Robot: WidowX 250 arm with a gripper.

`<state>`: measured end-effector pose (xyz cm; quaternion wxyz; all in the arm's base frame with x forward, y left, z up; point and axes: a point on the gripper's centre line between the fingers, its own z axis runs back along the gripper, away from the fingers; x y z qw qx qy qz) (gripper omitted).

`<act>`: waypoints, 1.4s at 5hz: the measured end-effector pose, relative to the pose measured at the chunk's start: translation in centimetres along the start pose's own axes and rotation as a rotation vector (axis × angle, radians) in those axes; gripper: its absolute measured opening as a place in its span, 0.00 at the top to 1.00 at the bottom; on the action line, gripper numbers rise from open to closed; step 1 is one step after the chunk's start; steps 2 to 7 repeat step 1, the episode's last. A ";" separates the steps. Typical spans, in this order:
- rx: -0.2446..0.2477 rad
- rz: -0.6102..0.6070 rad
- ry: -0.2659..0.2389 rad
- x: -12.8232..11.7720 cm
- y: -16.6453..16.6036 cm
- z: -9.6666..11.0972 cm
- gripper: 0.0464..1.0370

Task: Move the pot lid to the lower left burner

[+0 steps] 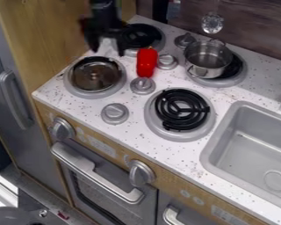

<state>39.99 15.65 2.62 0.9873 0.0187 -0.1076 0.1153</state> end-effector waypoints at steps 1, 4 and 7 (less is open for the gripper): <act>-0.027 -0.062 -0.012 -0.5 -1.6 1.6 0.04; -0.027 -0.062 -0.012 -0.5 -1.6 1.6 0.04; -0.027 -0.062 -0.012 -0.5 -1.6 1.6 0.04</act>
